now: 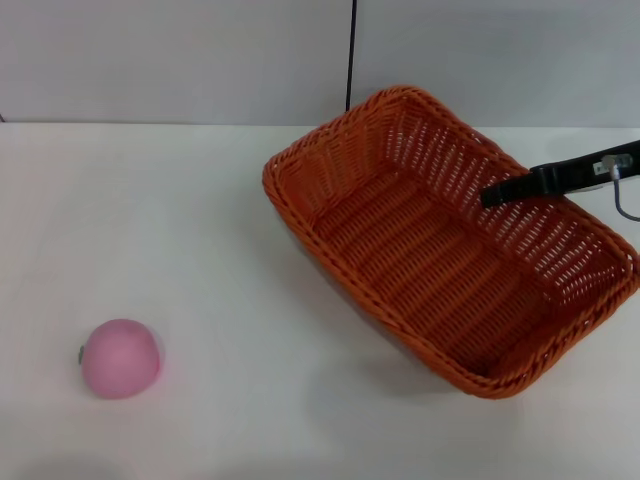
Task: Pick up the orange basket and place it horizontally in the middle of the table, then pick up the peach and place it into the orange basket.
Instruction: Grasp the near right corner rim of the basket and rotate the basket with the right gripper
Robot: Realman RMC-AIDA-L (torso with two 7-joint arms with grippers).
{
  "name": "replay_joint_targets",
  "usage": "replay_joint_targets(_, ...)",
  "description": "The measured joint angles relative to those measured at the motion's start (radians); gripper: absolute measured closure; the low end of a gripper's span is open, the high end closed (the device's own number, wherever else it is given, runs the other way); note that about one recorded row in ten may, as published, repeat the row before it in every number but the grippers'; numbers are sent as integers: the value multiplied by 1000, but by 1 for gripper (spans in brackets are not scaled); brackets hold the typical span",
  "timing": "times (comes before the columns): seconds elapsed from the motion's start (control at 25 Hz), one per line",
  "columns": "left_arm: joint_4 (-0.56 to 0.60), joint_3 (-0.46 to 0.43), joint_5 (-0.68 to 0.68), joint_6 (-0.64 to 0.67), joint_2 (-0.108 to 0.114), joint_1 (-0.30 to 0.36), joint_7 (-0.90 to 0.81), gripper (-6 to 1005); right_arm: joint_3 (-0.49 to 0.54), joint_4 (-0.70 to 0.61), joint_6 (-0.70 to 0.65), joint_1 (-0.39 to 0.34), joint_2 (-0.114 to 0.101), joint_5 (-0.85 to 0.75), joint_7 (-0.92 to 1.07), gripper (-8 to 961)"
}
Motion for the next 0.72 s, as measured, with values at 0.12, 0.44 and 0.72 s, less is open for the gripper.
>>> replay_joint_targets(0.12,0,0,0,-2,0,2,0,154,0,2,14,1,5,1,-9,410)
replay_joint_targets(0.44,4,0,0,-5,0,7,0,154,0,25,39,7,7,3,-22,622)
replay_joint_targets(0.72,6,0,0,-8,-1,3,0,154,-1,14,35,6,9,8,-54,690)
